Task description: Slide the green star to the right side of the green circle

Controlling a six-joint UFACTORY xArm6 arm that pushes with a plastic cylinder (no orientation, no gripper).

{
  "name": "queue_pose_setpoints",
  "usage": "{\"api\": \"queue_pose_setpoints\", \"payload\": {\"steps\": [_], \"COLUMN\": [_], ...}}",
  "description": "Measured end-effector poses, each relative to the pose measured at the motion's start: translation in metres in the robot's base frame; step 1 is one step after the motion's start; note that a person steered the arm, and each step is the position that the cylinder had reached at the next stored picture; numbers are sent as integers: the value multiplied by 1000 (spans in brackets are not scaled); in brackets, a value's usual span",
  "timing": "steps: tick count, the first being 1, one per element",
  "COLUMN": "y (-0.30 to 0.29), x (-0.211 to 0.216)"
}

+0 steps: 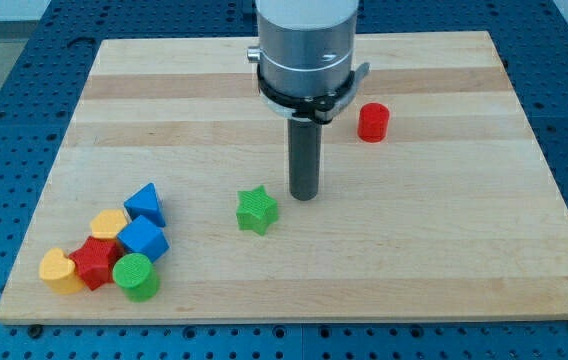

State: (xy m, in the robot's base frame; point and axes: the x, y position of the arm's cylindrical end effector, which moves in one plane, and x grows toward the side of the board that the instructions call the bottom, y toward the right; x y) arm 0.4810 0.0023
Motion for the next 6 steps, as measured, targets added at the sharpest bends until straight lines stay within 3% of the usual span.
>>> {"api": "queue_pose_setpoints", "payload": {"steps": [2,6], "y": [-32,-103], "x": [9,72]}}
